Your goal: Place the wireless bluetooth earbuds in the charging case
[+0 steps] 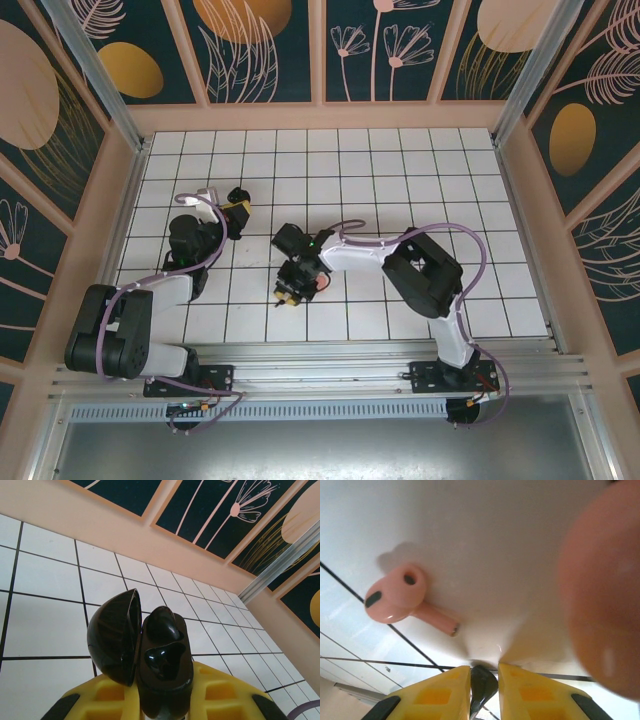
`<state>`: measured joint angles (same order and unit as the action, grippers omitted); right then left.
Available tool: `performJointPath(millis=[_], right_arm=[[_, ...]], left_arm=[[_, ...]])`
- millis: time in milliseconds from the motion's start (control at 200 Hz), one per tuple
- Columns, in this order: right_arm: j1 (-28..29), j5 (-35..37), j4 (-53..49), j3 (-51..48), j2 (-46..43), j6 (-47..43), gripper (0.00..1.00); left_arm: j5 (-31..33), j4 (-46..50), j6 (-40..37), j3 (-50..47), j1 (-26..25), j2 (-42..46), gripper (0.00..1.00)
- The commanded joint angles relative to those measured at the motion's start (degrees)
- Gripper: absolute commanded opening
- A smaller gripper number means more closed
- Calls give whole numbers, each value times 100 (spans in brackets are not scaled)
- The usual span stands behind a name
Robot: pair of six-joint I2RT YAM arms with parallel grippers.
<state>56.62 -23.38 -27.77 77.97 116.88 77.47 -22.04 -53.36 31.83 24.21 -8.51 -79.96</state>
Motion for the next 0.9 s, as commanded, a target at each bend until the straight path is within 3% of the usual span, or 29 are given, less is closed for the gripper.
performJointPath(millis=[0, 280, 440, 896], right_arm=[[-55, 268, -527, -97, -250, -258, 21], [-28, 210, -710, 89, -184, -328, 24], [11, 178, -802, 224, -102, -320, 31], [188, 122, -576, 152, -60, 5, 30]], left_arm=[[-95, -168, 54, -4, 34, 34, 8], [-81, -148, 31, 5, 35, -5, 8], [-90, -146, 26, 5, 34, -13, 8], [-107, -166, 51, -13, 38, 13, 8]])
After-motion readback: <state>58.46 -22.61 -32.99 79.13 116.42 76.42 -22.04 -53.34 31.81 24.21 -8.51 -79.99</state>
